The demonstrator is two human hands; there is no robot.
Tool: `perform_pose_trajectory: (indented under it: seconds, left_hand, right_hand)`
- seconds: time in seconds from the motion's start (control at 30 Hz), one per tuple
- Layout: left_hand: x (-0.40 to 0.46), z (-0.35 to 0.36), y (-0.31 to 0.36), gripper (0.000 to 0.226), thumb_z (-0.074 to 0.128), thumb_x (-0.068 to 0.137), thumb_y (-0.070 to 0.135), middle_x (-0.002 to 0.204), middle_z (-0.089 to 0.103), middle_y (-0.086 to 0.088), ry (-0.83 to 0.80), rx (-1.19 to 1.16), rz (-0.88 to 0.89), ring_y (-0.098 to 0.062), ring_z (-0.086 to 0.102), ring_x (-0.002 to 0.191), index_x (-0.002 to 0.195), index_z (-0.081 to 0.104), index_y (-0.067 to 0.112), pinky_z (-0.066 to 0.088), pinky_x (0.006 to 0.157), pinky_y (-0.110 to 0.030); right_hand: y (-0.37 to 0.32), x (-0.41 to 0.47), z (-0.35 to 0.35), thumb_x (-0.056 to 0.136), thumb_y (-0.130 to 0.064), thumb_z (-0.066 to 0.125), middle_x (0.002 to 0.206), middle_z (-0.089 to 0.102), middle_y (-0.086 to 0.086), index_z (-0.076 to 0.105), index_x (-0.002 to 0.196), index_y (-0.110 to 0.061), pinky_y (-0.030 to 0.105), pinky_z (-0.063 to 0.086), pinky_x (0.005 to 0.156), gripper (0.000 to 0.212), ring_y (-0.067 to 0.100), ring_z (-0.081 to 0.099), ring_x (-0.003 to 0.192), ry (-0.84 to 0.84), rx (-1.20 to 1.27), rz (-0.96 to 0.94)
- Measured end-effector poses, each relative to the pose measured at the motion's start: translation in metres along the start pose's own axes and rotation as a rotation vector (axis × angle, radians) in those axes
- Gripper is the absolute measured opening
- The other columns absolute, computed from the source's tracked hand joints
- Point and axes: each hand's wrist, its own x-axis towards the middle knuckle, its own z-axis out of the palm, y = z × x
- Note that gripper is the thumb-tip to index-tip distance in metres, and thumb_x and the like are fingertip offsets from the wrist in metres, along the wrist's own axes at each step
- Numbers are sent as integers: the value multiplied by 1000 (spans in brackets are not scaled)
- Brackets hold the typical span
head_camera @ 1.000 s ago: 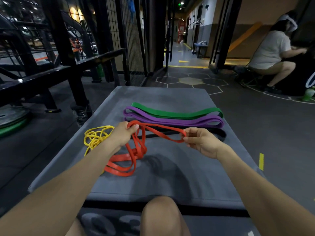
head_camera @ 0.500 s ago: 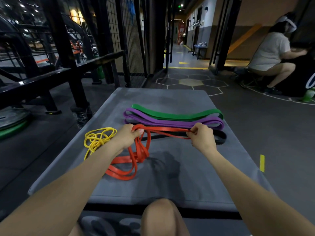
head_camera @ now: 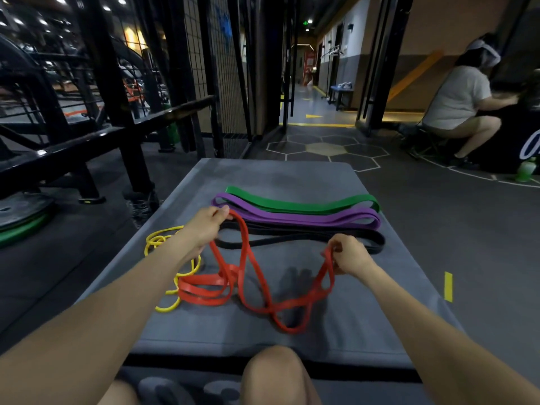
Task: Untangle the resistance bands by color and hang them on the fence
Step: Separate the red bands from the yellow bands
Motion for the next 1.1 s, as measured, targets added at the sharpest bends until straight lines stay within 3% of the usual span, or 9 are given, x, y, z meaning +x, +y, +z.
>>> perform_pose_trajectory:
  seconds: [0.17, 0.23, 0.27, 0.37, 0.47, 0.63, 0.73, 0.83, 1.1]
  left_hand:
    - [-4, -6, 24, 35, 36, 101, 19, 115, 54, -37, 16, -38, 15, -37, 55, 97, 110, 57, -7, 44, 81, -44]
    - [-3, -7, 34, 31, 35, 101, 20, 73, 64, -16, 6, -33, 51, -22, 60, 71, 94, 60, 3, 44, 67, -37]
    - [-2, -9, 39, 30, 36, 101, 21, 56, 53, -3, 4, -21, 67, -12, 51, 55, 86, 58, 7, 37, 57, -28]
    - [5, -16, 56, 28, 39, 100, 22, 57, 30, -1, 10, -29, 121, -13, 29, 52, 81, 57, 10, 27, 53, -24]
    - [7, -22, 82, 28, 39, 100, 22, 65, 32, -1, -41, -65, 186, -11, 27, 55, 77, 54, 16, 27, 55, -23]
    - [3, -24, 134, 29, 38, 100, 22, 66, 35, 2, -112, -134, 260, -8, 31, 56, 78, 54, 13, 33, 58, -21]
    - [-1, -26, 162, 26, 40, 100, 23, 65, 35, 2, -125, -226, 272, -7, 35, 57, 81, 54, 12, 38, 59, -20]
    - [-7, -30, 184, 25, 39, 100, 23, 64, 35, 2, -130, -281, 297, -7, 36, 58, 81, 51, 13, 38, 61, -21]
    - [-3, -44, 203, 26, 41, 99, 26, 65, 34, 4, -112, -277, 313, -8, 35, 59, 104, 57, 7, 38, 63, -22]
  right_hand:
    - [1, -6, -15, 75, 9, 51, 83, 70, 13, 67, 83, -10, 33, 56, 65, 26, 23, 66, 76, -57, -340, -64]
    - [-3, -8, -20, 79, 7, 51, 104, 68, 9, 67, 104, -10, 27, 50, 73, 34, 21, 64, 94, -162, -507, -99]
    - [-6, -9, -23, 82, 6, 49, 111, 67, 8, 66, 111, -10, 26, 50, 79, 37, 21, 62, 102, -209, -576, -113]
    - [-22, -9, -30, 84, 5, 42, 116, 66, 8, 66, 112, -11, 31, 49, 91, 40, 23, 61, 109, -224, -647, -126]
    - [-60, -8, -36, 88, -8, 55, 102, 68, 8, 69, 105, -9, 27, 46, 82, 22, 23, 62, 101, -83, -476, -277]
    - [-153, -28, -40, 93, -23, 54, 109, 65, 5, 61, 118, -8, 12, 44, 76, 29, 7, 59, 89, -54, 90, -520]
    - [-193, -35, -39, 94, -24, 53, 108, 66, 17, 60, 107, -10, 34, 48, 92, 21, 26, 62, 98, -78, 249, -611]
    - [-220, -36, -44, 93, -18, 53, 91, 65, 15, 59, 100, -11, 31, 46, 79, 11, 24, 61, 82, -62, 409, -650]
    - [-264, -38, -84, 93, -17, 53, 77, 55, 13, 63, 94, -6, 30, 45, 64, 14, 19, 50, 65, -59, 401, -719]
